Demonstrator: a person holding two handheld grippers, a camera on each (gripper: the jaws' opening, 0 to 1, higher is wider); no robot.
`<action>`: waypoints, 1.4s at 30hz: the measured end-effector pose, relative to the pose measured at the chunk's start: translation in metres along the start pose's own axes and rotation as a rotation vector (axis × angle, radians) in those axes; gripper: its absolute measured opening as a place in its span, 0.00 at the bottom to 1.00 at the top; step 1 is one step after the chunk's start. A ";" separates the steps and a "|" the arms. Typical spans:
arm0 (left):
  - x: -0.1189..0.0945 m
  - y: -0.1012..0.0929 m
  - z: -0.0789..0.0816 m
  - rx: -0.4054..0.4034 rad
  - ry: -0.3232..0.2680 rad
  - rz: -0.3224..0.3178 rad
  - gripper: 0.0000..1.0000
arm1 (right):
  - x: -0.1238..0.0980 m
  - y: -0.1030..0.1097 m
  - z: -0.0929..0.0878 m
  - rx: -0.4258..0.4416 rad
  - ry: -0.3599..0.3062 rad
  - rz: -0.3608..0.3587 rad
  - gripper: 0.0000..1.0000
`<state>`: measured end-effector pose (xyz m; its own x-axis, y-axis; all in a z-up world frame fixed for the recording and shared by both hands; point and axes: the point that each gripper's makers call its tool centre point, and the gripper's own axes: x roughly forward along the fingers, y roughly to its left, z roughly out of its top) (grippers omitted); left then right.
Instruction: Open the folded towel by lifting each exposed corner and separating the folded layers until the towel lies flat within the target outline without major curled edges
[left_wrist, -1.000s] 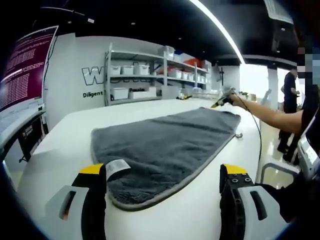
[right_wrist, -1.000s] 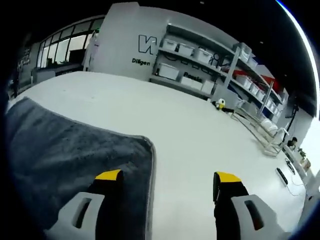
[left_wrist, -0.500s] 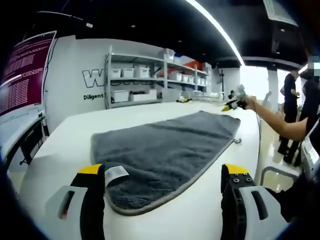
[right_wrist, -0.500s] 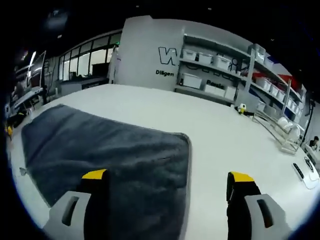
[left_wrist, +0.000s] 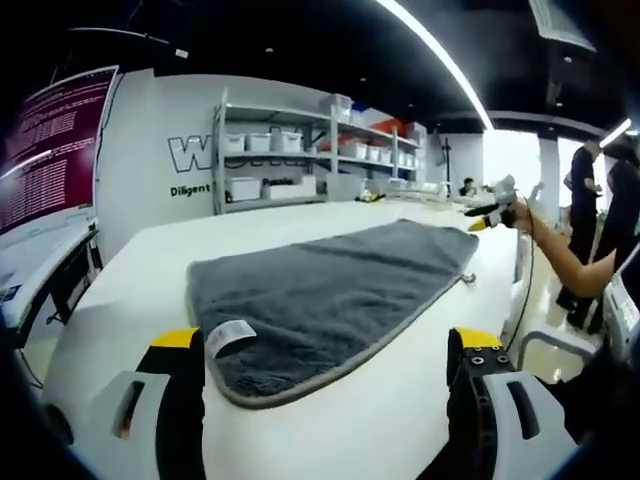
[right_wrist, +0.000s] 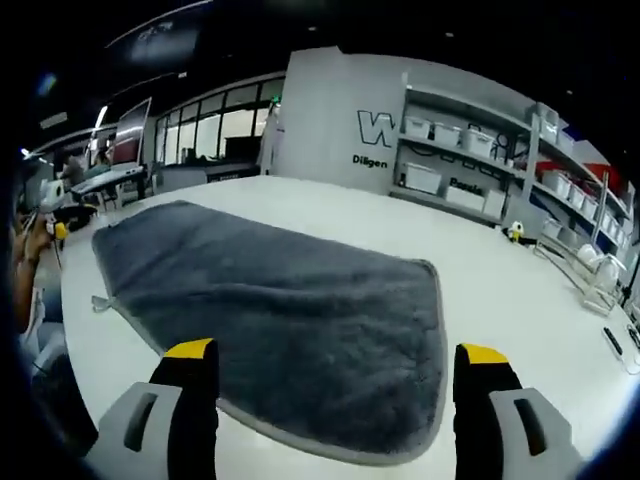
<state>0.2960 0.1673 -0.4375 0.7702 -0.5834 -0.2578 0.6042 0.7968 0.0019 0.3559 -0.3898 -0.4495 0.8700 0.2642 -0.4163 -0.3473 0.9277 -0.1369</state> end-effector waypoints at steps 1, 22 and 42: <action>-0.003 -0.001 0.001 -0.001 -0.005 0.002 0.99 | -0.004 0.003 -0.003 -0.004 0.001 0.003 0.99; -0.015 0.004 -0.017 -0.045 0.001 0.044 0.99 | -0.037 0.032 -0.014 0.028 -0.099 0.063 0.95; 0.002 -0.013 -0.012 -0.006 0.017 -0.002 0.99 | -0.043 0.030 -0.015 0.011 -0.083 0.060 0.95</action>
<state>0.2877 0.1576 -0.4496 0.7656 -0.5821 -0.2740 0.6043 0.7968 -0.0042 0.3028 -0.3777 -0.4490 0.8738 0.3401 -0.3476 -0.3962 0.9123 -0.1034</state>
